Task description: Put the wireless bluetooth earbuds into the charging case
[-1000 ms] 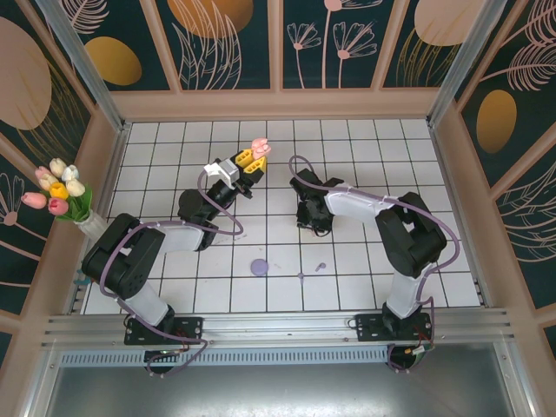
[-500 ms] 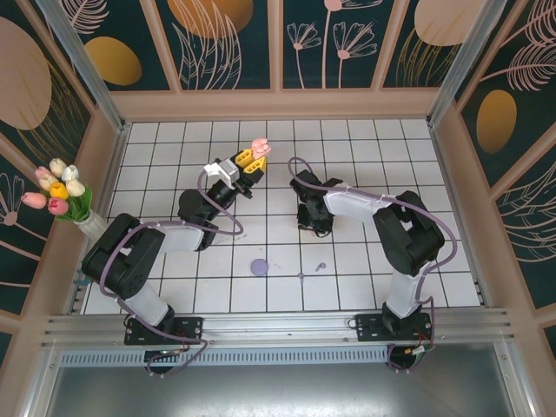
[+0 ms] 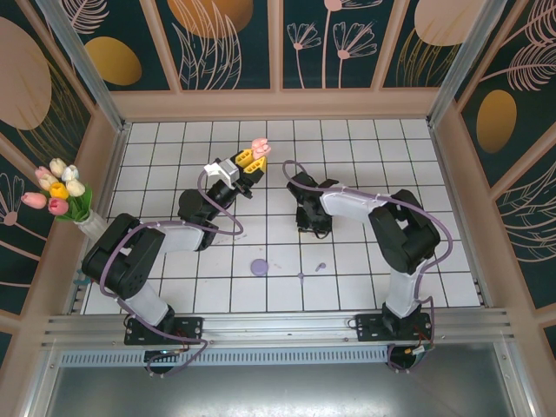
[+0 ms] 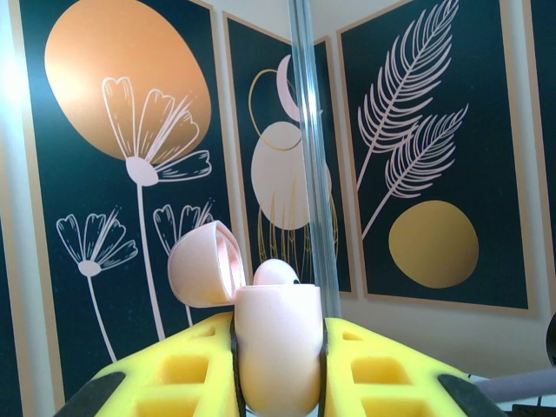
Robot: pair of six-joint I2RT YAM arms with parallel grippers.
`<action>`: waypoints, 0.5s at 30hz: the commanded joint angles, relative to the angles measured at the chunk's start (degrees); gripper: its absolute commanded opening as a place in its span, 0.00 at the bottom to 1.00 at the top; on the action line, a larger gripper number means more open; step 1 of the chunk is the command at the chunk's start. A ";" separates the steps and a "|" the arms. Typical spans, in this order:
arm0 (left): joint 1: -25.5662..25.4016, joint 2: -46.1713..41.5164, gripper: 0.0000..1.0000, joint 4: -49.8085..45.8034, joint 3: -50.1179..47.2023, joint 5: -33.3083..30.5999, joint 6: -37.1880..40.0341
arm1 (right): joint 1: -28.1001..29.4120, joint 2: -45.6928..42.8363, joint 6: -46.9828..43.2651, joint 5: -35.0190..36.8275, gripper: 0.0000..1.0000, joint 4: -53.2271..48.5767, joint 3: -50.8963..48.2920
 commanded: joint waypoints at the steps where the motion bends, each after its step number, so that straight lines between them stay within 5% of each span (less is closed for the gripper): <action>1: -0.19 0.97 0.00 9.33 1.54 1.04 -1.31 | 0.79 2.27 -1.85 2.47 0.33 -3.40 0.92; 15: -0.17 0.80 0.00 9.07 1.46 1.02 -1.07 | 0.44 3.68 -3.14 2.27 0.29 -3.02 1.25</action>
